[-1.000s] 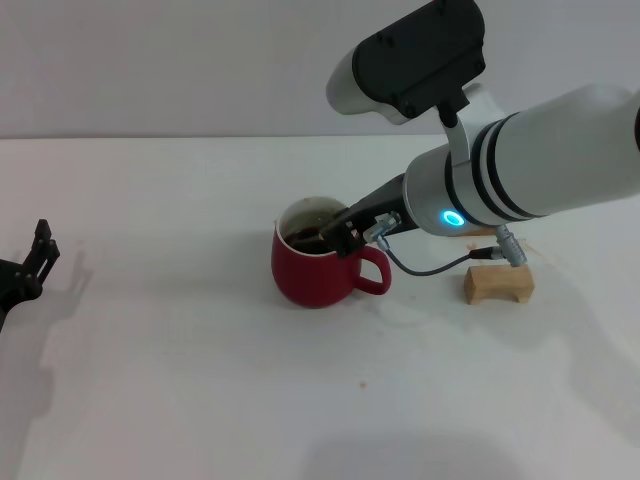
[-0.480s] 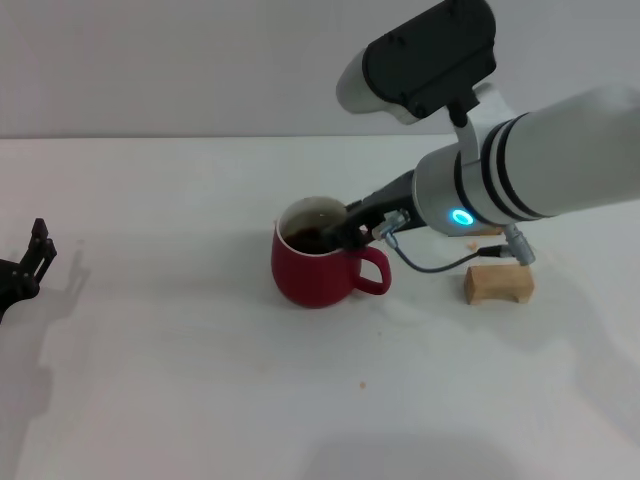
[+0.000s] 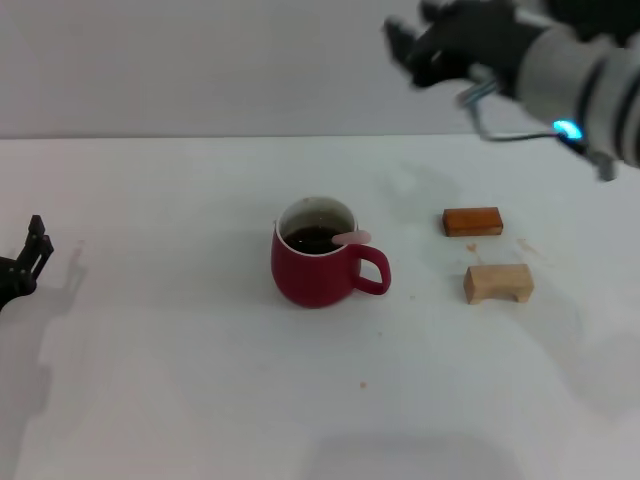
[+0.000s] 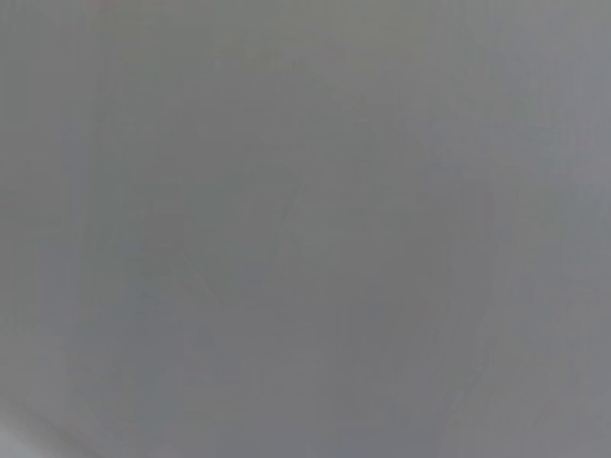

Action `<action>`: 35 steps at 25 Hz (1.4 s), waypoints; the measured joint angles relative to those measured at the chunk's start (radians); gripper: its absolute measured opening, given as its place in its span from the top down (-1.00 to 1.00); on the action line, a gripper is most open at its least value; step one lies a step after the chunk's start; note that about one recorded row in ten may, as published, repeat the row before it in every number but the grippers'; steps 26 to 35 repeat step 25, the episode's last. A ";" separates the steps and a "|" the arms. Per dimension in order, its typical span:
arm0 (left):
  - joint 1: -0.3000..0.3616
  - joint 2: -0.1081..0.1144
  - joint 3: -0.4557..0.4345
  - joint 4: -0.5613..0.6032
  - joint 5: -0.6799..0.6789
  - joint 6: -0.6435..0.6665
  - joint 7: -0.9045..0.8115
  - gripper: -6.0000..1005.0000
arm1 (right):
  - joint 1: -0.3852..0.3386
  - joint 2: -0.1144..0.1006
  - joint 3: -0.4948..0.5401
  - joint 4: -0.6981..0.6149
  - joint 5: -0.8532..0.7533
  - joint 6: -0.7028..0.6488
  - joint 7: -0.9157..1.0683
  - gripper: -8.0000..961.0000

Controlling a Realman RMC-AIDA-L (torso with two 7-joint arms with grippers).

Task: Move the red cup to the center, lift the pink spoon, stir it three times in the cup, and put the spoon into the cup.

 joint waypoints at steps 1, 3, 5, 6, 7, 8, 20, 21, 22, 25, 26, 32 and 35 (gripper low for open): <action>0.000 0.000 -0.007 -0.002 -0.001 0.001 0.000 -0.71 | -0.056 0.001 -0.004 0.007 0.000 -0.103 -0.039 0.25; 0.000 0.000 -0.007 -0.003 -0.001 0.001 0.000 -0.71 | -0.145 0.002 -0.020 0.002 0.000 -0.279 -0.100 0.23; 0.000 0.000 -0.007 -0.002 -0.001 0.001 0.000 -0.71 | -0.224 0.002 -0.042 -0.025 0.000 -0.466 -0.146 0.20; -0.001 0.000 -0.007 -0.002 -0.001 0.001 0.000 -0.71 | -0.259 0.001 -0.055 -0.052 0.000 -0.572 -0.161 0.19; -0.001 0.000 -0.007 -0.002 -0.001 0.001 0.000 -0.71 | -0.293 0.001 -0.069 -0.086 0.000 -0.673 -0.174 0.18; -0.001 0.000 -0.008 -0.002 -0.002 0.001 0.000 -0.71 | -0.321 0.001 -0.079 -0.124 -0.001 -0.772 -0.183 0.17; 0.014 0.001 -0.049 0.002 -0.001 0.048 -0.076 -0.71 | -0.420 0.007 -0.171 -0.843 0.427 -1.717 -0.169 0.05; 0.016 0.001 -0.049 0.004 -0.001 0.055 -0.084 -0.71 | -0.400 0.007 -0.190 -0.917 0.484 -1.778 -0.152 0.05; 0.020 0.001 -0.050 0.005 -0.001 0.066 -0.092 -0.71 | -0.385 0.007 -0.206 -0.974 0.530 -1.820 -0.127 0.05; 0.021 0.000 -0.054 0.006 -0.001 0.071 -0.093 -0.71 | -0.348 0.003 -0.232 -1.108 0.621 -1.903 -0.005 0.05; 0.021 0.000 -0.054 0.006 -0.001 0.071 -0.093 -0.71 | -0.348 0.003 -0.232 -1.108 0.621 -1.903 -0.005 0.05; 0.021 0.000 -0.054 0.006 -0.001 0.071 -0.093 -0.71 | -0.348 0.003 -0.232 -1.108 0.621 -1.903 -0.005 0.05; 0.021 0.000 -0.054 0.006 -0.001 0.071 -0.093 -0.71 | -0.348 0.003 -0.232 -1.108 0.621 -1.903 -0.005 0.05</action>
